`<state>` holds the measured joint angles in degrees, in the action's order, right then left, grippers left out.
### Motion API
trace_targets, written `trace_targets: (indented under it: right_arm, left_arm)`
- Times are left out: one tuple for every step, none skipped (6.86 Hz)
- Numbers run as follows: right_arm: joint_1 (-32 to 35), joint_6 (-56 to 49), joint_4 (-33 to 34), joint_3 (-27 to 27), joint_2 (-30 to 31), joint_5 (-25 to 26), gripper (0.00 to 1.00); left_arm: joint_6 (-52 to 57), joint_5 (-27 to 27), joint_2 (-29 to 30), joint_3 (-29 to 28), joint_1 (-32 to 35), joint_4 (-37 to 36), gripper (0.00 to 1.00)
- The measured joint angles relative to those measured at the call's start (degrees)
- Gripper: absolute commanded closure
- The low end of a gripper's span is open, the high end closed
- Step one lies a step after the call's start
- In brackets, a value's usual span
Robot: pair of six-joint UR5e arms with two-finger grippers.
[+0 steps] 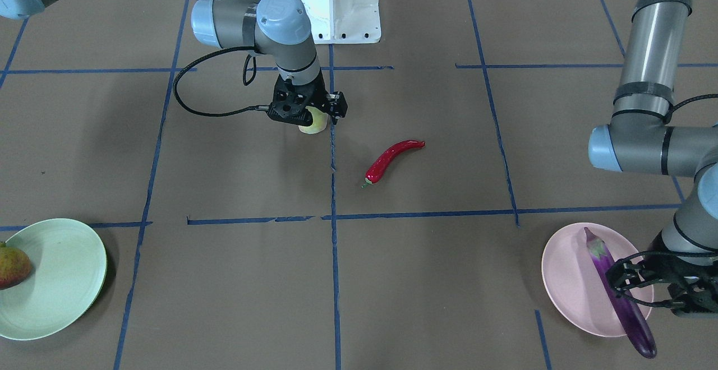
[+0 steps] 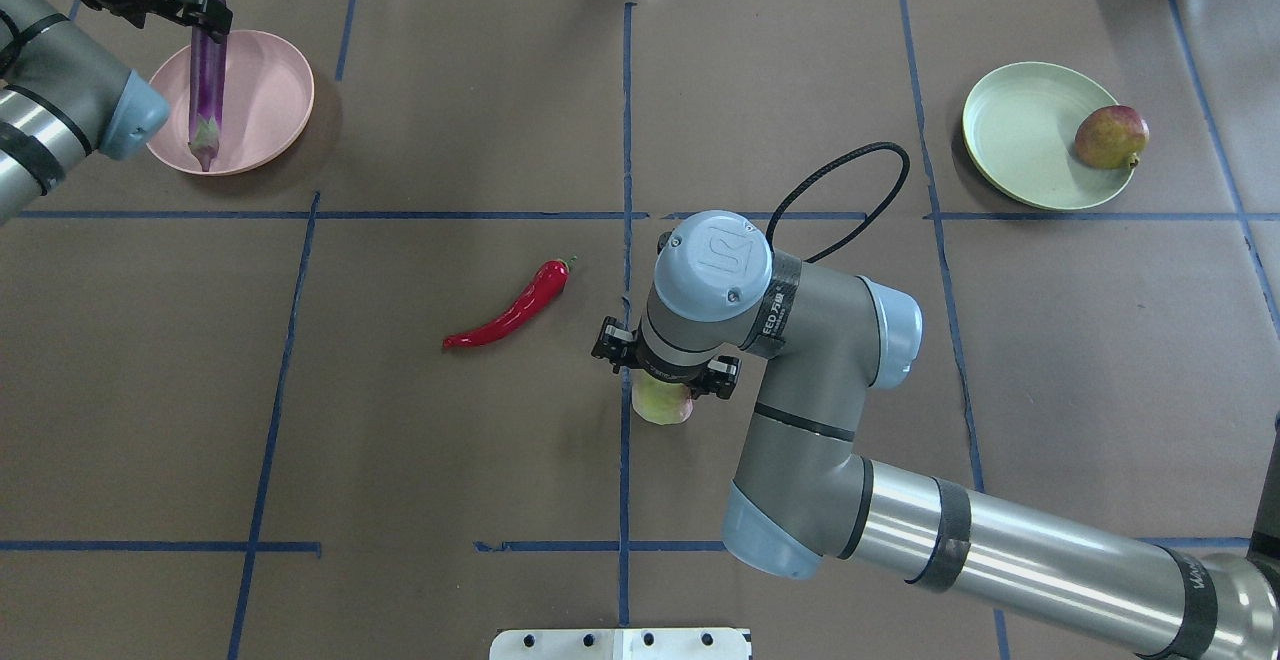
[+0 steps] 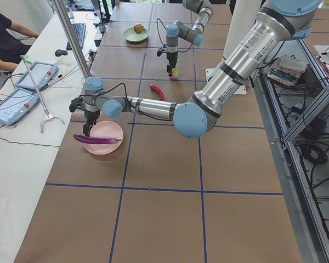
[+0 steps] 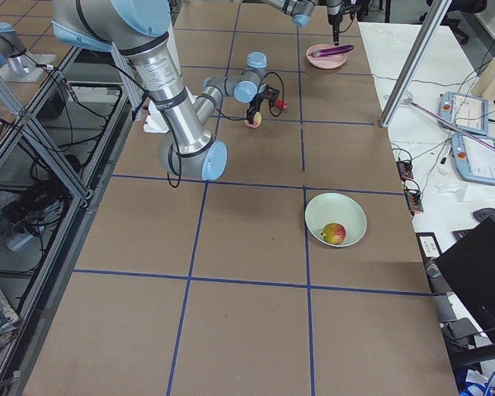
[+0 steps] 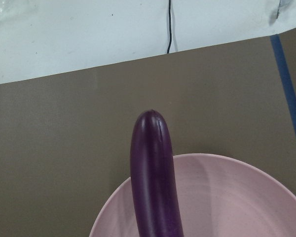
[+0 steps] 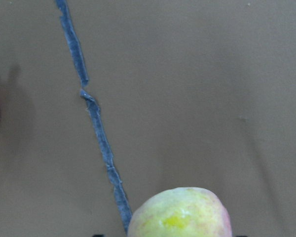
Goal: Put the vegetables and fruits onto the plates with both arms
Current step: 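Lower eggplant onto pink plate with left gripper while right grasps peach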
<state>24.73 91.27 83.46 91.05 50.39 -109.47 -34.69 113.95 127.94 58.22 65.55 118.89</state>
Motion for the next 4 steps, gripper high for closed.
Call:
trace_targets:
  right_arm:
    - [0.2, -0.1, 0.1, 0.3, 0.2, -0.1, 1.0]
    - [1.5, -0.2, 0.1, 1.3, 0.7, -0.6, 1.0]
    - [4.4, -0.6, 0.1, 3.1, 2.0, -1.8, 1.0]
    - [9.0, -2.6, 0.1, 4.8, 3.6, -4.1, 1.0]
  left_arm:
    - [-4.3, 2.8, -0.1, 1.9, -1.0, -0.2, 0.0]
    - [-8.6, 5.5, -0.3, 5.0, -2.8, -0.5, 0.0]
    - [-13.4, 7.7, -0.7, 9.0, -5.4, -0.6, 0.0]
    - [-18.4, 9.3, -1.3, 13.5, -8.9, -0.7, 0.0]
